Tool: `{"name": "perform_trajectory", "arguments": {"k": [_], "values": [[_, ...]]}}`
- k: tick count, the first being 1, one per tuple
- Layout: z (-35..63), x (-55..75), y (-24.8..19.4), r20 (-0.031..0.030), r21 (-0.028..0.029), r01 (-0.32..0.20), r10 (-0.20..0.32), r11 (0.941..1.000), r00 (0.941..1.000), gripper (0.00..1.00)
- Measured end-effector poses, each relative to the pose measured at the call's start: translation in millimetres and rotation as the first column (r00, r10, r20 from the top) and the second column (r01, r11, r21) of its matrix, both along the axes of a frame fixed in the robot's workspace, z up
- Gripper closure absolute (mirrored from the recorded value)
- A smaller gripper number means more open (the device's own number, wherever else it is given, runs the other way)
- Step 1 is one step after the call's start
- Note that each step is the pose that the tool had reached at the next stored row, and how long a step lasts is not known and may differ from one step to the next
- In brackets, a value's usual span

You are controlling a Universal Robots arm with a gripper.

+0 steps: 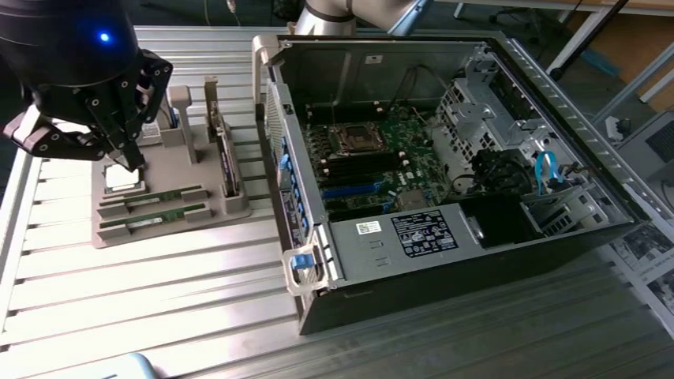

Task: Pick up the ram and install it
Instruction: 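Pick up the ram and move it above insertion slot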

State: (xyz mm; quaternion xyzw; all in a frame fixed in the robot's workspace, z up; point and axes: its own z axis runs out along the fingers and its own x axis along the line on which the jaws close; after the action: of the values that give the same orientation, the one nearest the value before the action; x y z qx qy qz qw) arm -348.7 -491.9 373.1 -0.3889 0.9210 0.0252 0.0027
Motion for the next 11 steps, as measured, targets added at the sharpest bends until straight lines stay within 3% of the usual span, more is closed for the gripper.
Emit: {"name": "perform_trajectory", "arguments": {"k": [11], "values": [[-0.5, 0.0, 0.0, 0.0000, 0.0000, -0.068, 0.068, 0.9977, 0.9977, 0.89]]}}
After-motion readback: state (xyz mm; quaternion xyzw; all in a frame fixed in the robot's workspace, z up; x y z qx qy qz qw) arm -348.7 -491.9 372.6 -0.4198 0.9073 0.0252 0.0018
